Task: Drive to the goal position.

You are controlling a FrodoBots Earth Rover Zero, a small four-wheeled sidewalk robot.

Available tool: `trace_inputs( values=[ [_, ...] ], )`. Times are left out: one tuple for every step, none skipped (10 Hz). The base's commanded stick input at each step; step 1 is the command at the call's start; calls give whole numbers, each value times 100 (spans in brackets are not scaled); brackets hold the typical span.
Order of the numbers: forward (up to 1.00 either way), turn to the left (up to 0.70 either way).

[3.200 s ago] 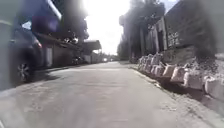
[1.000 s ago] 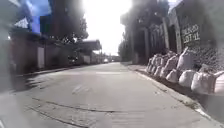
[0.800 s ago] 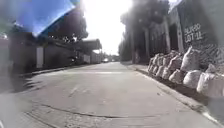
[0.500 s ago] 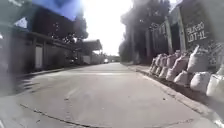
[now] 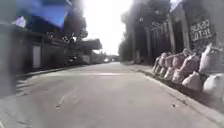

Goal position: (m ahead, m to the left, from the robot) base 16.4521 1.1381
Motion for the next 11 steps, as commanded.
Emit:
trace_inputs(
  values=[
    [70,0],
    [70,0],
    [70,0],
    [70,0],
    [70,0],
    [70,0],
    [70,0],
    [70,0],
    [70,0],
    [70,0],
    [70,0]
  ],
)
